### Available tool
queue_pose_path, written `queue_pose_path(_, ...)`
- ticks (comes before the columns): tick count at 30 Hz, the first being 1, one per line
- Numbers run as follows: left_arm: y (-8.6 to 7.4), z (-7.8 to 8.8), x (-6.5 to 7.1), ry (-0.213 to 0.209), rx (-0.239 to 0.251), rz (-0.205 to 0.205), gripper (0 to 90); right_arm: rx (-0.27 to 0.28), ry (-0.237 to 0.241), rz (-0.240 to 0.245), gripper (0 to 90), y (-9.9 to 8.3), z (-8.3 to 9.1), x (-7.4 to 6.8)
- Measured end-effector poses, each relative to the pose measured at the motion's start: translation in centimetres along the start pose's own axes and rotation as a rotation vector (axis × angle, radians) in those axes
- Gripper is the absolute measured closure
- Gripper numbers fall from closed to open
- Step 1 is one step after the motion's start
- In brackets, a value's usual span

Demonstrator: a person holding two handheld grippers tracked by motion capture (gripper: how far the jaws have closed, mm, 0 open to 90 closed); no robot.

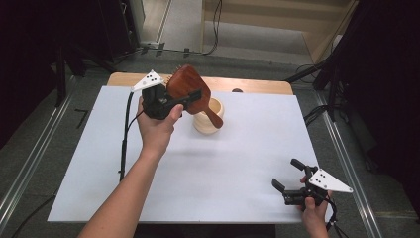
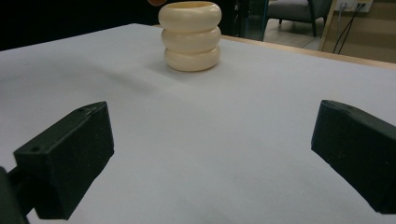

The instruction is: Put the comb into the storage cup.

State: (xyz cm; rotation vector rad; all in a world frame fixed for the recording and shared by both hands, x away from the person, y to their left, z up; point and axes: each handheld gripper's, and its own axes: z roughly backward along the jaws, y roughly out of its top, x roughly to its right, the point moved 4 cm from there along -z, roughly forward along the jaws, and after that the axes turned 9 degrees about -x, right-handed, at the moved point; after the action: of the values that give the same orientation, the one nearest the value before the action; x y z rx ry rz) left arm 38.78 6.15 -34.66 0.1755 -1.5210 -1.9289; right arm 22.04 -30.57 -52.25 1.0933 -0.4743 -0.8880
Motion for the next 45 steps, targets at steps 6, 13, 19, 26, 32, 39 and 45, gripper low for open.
queue_pose_path(6,0.3,-0.3,-0.3,0.004,-0.002,-0.003,57.0,0.000,0.003,0.001,0.0,0.0,0.0,0.0)
queue_pose_path(13,0.8,-0.6,-1.5,0.021,0.007,0.017,57.0,-0.004,0.000,0.007,0.0,0.0,0.0,0.0)
queue_pose_path(19,1.1,-0.9,-2.1,0.038,0.014,0.022,56.9,-0.004,0.001,0.014,0.0,0.0,-0.1,0.0)
queue_pose_path(26,1.5,-1.3,-2.4,0.052,0.009,0.020,56.9,-0.004,0.002,0.016,0.0,0.0,-0.1,0.0)
queue_pose_path(32,2.0,-1.5,-2.7,0.067,0.010,0.016,56.9,-0.006,0.000,0.011,0.0,-0.1,0.0,0.0)
queue_pose_path(39,2.3,-1.9,-3.3,0.095,0.011,0.015,56.9,-0.006,0.003,0.007,0.0,-0.1,0.0,0.0)
queue_pose_path(45,2.2,-2.3,-3.8,0.116,0.009,0.022,56.8,-0.004,0.001,0.011,0.0,-0.1,-0.1,0.0)
